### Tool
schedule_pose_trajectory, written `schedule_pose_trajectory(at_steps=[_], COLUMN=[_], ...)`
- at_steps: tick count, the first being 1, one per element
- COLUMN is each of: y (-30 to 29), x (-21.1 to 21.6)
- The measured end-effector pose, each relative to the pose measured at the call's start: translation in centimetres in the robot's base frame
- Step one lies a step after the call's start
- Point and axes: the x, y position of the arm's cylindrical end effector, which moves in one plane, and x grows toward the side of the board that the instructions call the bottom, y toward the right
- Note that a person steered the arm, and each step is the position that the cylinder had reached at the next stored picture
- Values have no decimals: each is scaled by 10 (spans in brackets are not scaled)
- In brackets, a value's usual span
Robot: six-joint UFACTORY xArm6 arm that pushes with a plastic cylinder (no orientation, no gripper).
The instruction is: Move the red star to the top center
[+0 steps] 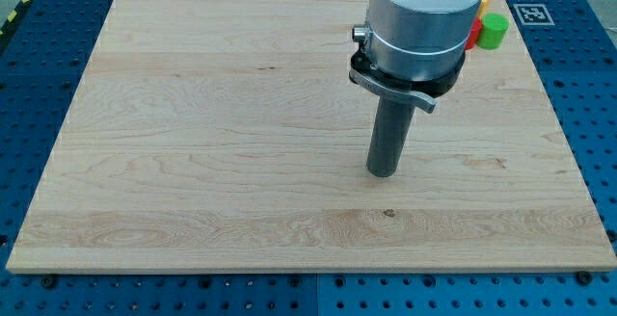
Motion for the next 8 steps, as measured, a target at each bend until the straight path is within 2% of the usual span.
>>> schedule_pose_trajectory(at_steps=[3,4,5,6,7,8], y=[1,46,140,222,255,255], x=[1,4,3,-24,-85,-147])
